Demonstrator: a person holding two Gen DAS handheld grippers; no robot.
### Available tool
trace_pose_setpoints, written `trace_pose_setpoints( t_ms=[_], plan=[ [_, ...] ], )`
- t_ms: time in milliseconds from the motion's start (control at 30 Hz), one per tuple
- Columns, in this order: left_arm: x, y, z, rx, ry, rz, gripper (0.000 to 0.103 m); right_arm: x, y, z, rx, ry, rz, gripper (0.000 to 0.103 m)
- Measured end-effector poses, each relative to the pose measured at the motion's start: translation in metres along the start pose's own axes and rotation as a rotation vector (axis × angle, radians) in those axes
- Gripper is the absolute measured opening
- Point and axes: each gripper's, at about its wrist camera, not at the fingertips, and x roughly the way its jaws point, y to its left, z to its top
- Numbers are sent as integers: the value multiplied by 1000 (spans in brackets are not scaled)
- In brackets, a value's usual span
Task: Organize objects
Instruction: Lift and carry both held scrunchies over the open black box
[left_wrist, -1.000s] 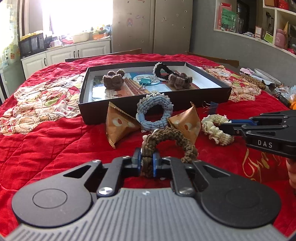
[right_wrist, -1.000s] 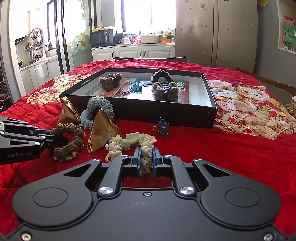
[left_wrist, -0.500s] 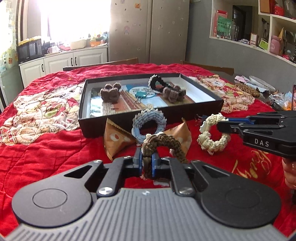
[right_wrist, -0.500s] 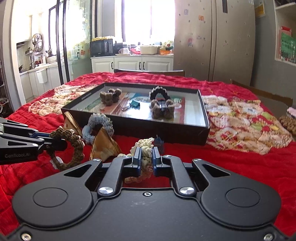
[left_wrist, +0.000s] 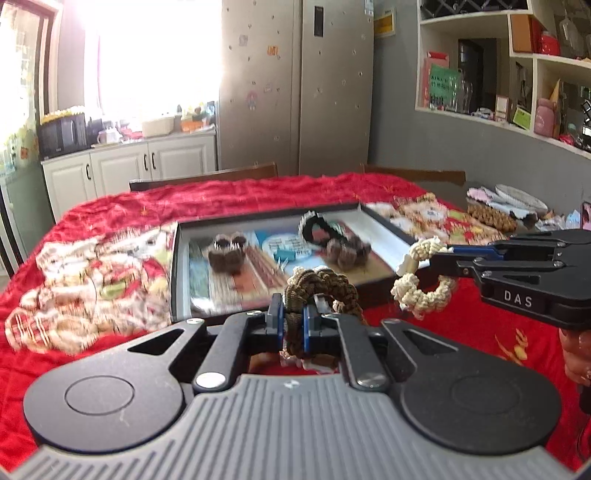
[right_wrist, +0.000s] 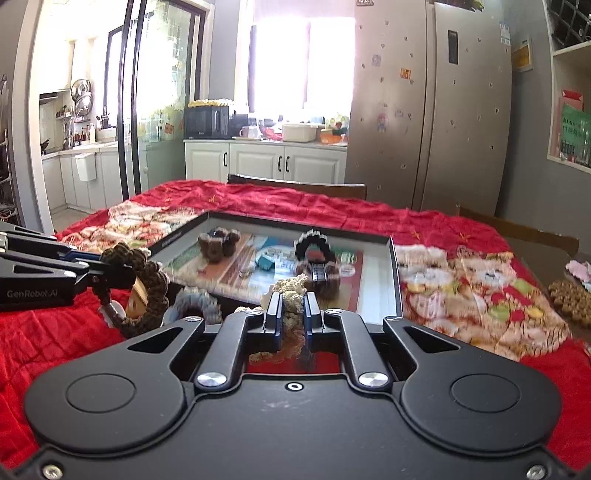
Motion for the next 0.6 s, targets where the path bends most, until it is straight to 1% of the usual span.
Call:
trace_pose_setpoints(
  t_ms=[167,333,467,600],
  plan=[
    [8,2,19,3,-33,20,12,6,0,20,-22,-29,-12,11],
    [24,3,40,1,-51,38,12,16,0,43,-17,-51,-10,11],
    [43,6,54,-14,-54,54,12,29,-2,57,-19,-61,-26,11],
    [66,10,64,-38,-38,71,12,47,-6,68,-3,-61,-36,11]
  ],
)
